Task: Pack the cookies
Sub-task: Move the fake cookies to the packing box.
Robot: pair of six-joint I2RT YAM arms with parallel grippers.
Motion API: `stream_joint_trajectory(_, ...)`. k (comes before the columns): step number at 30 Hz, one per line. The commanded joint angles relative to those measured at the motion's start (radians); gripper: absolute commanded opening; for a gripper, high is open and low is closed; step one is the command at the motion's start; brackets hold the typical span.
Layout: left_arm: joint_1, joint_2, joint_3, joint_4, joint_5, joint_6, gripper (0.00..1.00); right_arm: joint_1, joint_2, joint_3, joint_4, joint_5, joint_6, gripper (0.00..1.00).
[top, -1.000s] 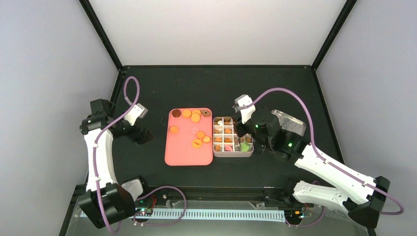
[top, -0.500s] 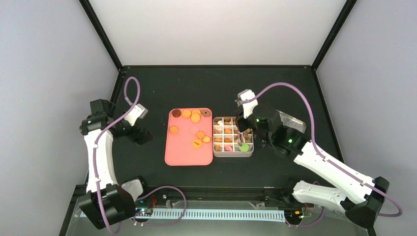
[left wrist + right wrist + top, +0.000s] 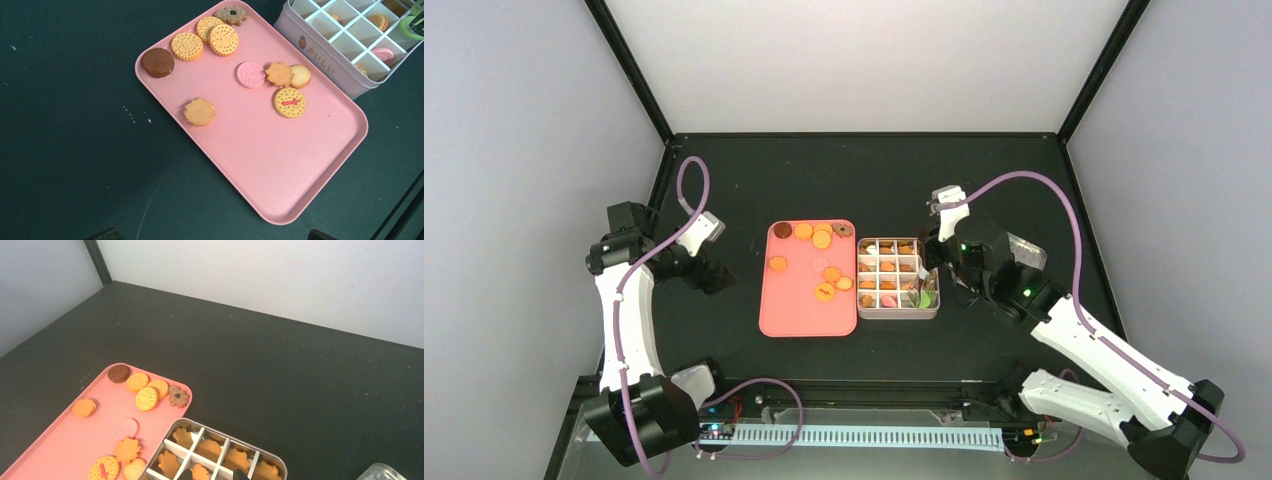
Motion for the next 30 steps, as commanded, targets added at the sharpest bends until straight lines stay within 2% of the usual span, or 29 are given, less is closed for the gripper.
stream_joint_trajectory(1, -0.004, -0.016, 0.001, -0.022, 0.01, 0.024, 0.99, -0.008, -0.02, -0.034, -0.013, 0.026, 0.044, 0.05)
stream_joint_trajectory(14, -0.004, -0.018, 0.002, -0.02, 0.008, 0.022, 0.99, -0.008, -0.064, -0.018, -0.022, 0.061, 0.045, 0.06)
stream_joint_trajectory(27, -0.004, -0.012, 0.001, -0.011, 0.01, 0.019, 0.99, -0.008, -0.034, -0.048, -0.029, 0.136, 0.083, 0.06)
stream_joint_trajectory(30, -0.004, -0.009, 0.002, -0.004, 0.018, 0.009, 0.99, -0.008, -0.02, -0.035, 0.007, 0.081, 0.061, 0.06)
